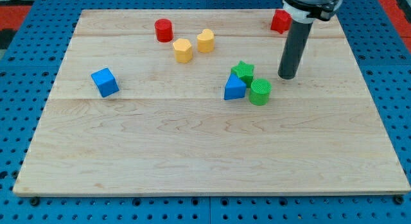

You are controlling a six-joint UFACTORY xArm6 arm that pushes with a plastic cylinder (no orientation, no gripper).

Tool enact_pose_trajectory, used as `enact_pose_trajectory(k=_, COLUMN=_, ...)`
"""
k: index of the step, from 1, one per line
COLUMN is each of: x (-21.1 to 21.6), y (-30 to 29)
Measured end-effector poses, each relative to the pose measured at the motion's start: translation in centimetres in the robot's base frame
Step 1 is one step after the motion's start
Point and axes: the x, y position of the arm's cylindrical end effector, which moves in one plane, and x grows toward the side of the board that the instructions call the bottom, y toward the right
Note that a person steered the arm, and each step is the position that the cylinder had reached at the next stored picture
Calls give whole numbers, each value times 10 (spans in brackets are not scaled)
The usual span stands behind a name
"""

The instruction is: Place the blue triangle diagonally to the green star

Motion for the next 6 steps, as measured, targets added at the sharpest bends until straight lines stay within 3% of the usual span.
enact_pose_trajectory(k=1, x=-9, y=-28)
enact_pose_trajectory(k=2, x=31, y=-65)
enact_pose_trajectory(k=3, x=31, y=-138)
enact_pose_trajectory(k=5, x=15, y=-184)
enact_pose_trajectory(k=6, x=46, y=-192)
